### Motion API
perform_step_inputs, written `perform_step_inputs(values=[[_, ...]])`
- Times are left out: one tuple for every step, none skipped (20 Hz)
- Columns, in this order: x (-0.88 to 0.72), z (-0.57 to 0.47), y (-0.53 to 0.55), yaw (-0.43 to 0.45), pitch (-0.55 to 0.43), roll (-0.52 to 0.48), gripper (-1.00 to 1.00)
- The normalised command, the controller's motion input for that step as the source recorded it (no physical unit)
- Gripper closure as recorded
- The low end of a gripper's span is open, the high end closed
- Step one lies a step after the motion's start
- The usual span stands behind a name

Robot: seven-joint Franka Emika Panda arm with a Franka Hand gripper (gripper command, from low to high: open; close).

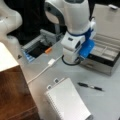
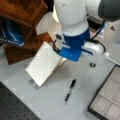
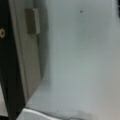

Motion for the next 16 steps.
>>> perform_step_inputs(values=[[0.08,-0.02,-0.33,-0.046,0.048,-0.167,-1.00],[0.05,0.00,-0.31,-0.016,0.067,-0.172,-1.00],[0.04,0.01,-0.28,0.008,0.072,-0.173,-1.00],[0.03,0.01,-0.25,0.042,0.075,-0.171,-1.00],[0.03,0.02,-0.22,0.069,0.082,-0.172,-1.00],[0.03,0.02,-0.20,0.087,0.087,-0.178,-1.00],[0.03,0.02,-0.17,0.098,0.087,-0.175,-1.00],[0.03,0.03,-0.11,0.097,0.118,-0.190,-1.00],[0.04,0.03,-0.09,0.098,0.125,-0.187,-1.00],[0.04,0.04,-0.07,0.096,0.134,-0.194,-1.00],[0.05,0.06,-0.04,0.095,0.151,-0.215,-1.00],[0.05,0.09,-0.03,0.089,0.167,-0.228,-1.00],[0.06,0.12,-0.01,0.077,0.176,-0.232,-1.00],[0.06,0.15,0.00,0.064,0.185,-0.233,-1.00],[0.07,0.18,0.01,0.070,0.207,-0.262,-1.00],[0.06,0.19,0.00,0.081,0.205,-0.280,-1.00]])
